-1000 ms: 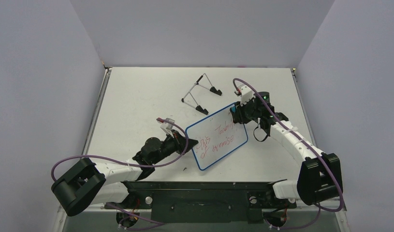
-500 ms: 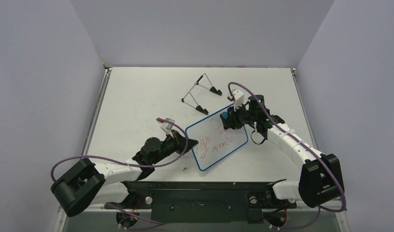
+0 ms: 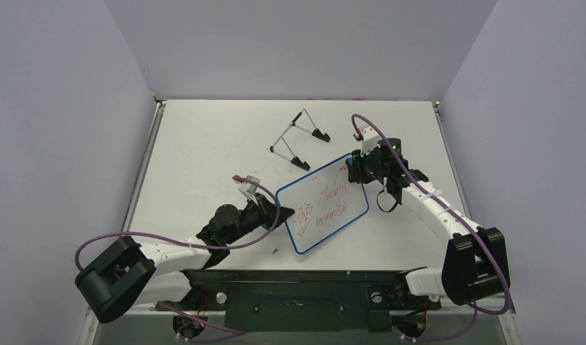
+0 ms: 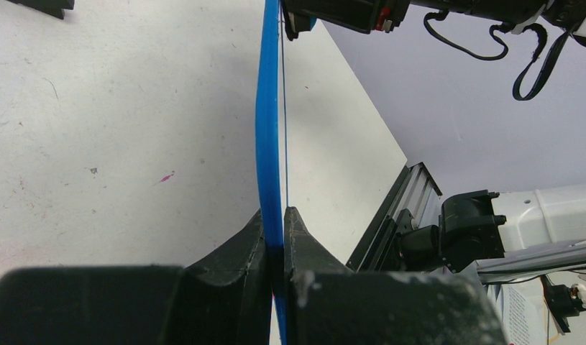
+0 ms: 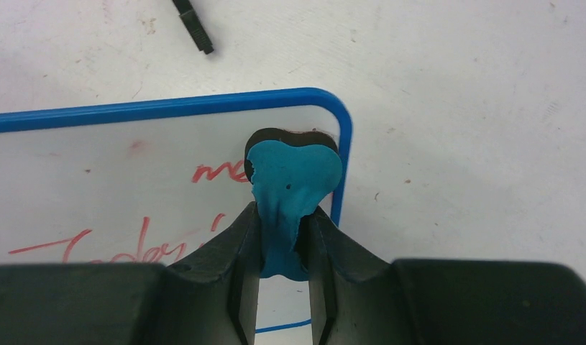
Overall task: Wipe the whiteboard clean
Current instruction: Erase the whiteboard at the center of the board.
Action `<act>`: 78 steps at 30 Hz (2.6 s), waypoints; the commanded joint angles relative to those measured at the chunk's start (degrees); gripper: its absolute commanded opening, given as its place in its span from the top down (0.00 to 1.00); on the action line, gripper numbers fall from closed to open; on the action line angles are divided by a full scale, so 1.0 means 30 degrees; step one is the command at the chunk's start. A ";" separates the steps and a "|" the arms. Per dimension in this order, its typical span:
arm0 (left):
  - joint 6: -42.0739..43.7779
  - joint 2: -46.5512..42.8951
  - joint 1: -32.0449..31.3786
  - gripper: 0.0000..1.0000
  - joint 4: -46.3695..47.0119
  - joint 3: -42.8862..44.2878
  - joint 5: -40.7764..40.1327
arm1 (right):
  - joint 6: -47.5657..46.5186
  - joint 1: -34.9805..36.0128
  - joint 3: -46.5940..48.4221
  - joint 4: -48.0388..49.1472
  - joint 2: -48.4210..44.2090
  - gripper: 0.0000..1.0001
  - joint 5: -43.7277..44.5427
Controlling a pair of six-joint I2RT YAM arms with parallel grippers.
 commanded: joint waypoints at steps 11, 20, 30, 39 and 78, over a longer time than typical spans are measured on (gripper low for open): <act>0.0397 -0.0290 -0.0147 1.00 0.2602 0.0365 0.0897 | 0.0094 0.0994 0.0415 0.0982 -0.0504 1.00 0.0797; 0.0335 -0.0136 -0.0169 1.00 0.2903 0.0301 0.1020 | -0.2553 0.1257 0.0874 -0.1165 -0.0517 1.00 -0.5732; 0.0378 0.0022 -0.0168 1.00 0.2979 0.0369 0.1054 | -0.2123 0.0447 0.0889 -0.1152 -0.0219 1.00 -0.5957; 0.0469 -0.0263 -0.0147 1.00 0.2737 0.0386 0.0992 | -0.0322 0.0173 0.0546 0.0542 -0.0368 1.00 -0.0914; 0.0220 -0.0530 -0.0162 1.00 0.3075 -0.0001 0.0708 | -0.1665 -0.1193 0.1038 -0.1090 -0.0607 1.00 -0.5038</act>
